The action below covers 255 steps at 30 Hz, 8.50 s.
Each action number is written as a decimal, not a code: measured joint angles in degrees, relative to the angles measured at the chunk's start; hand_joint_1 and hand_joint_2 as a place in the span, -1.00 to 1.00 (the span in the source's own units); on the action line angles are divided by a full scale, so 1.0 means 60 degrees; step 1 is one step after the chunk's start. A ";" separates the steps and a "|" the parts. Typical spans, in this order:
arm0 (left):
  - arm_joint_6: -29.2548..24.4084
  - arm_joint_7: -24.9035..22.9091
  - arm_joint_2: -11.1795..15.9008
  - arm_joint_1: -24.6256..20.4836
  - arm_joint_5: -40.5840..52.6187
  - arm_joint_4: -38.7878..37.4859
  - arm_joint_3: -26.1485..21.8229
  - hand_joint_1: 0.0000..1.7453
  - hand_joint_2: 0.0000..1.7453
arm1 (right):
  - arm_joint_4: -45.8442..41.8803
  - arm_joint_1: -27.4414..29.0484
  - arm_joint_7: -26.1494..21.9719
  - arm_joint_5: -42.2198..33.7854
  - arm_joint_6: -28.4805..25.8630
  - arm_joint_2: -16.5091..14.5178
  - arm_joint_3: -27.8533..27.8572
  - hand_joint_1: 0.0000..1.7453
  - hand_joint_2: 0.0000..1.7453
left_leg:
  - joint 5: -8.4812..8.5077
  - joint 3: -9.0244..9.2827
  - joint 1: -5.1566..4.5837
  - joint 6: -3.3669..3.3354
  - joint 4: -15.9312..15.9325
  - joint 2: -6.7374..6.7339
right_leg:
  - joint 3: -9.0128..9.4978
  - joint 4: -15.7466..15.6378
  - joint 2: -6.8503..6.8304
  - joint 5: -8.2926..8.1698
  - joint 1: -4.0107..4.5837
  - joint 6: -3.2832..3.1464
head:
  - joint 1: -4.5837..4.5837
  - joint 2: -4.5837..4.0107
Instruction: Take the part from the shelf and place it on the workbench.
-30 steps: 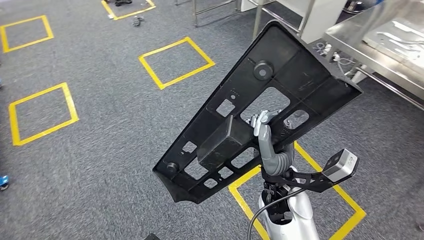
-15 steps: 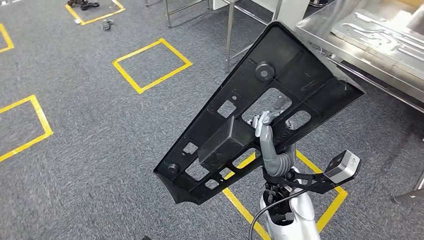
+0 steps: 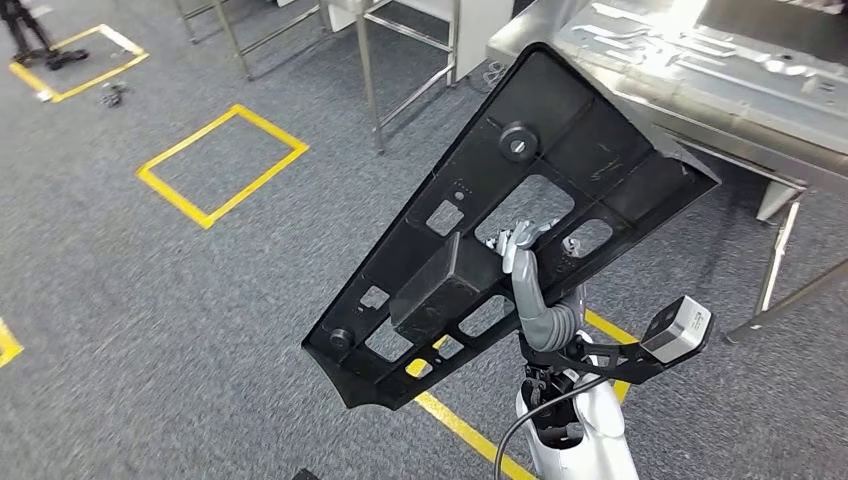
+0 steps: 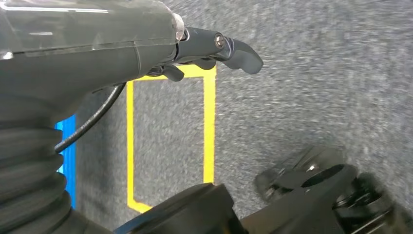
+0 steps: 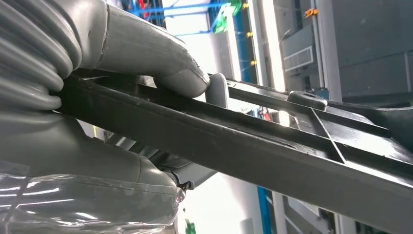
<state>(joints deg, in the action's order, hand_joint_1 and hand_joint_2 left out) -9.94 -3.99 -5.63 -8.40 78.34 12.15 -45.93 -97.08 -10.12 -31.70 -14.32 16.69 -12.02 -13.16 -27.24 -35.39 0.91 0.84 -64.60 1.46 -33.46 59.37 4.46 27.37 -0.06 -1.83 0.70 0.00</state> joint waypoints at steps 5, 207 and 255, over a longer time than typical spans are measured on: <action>-0.0042 0.0006 -0.0033 -0.0014 0.0008 0.0000 -0.0014 -1.00 1.00 | 0.0011 -0.0006 0.0076 0.0030 -0.0046 0.0010 -0.0021 1.00 1.00 | 0.0021 0.0532 -0.0046 -0.0209 0.1169 0.0131 | -0.0077 0.0079 0.0233 -0.0065 -0.0065 0.0293 | 0.0009 0.0002; -0.0316 -0.0015 0.0006 0.0371 -0.0281 -0.0015 -0.0652 -1.00 1.00 | -0.3288 -0.2261 0.0521 0.5277 -0.2610 0.0289 -0.1076 1.00 1.00 | -0.0444 0.0058 -0.0043 0.0119 0.0127 -0.0190 | -0.0245 -0.0158 -0.0690 -0.0419 -0.0163 0.0173 | -0.0014 0.0000; -0.0082 0.0279 -0.0132 0.0154 -0.0324 -0.0011 -0.0682 -1.00 1.00 | 1.1289 -0.9227 0.4244 1.4392 -0.5192 0.1936 -0.2369 1.00 1.00 | 0.0553 0.0039 -0.0084 -0.0381 0.1055 -0.0151 | -0.1517 0.2226 -0.0727 0.0587 -0.0070 0.0589 | 0.0006 0.0000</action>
<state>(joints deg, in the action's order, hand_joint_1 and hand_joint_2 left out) -10.44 -2.32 -6.42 -7.47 76.39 12.09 -50.03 -29.34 -65.49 -6.23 72.04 -14.46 -0.40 -27.38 -23.92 -35.16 0.41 -1.44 -58.27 0.55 -42.57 72.73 0.09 30.89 -0.48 1.71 0.74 0.00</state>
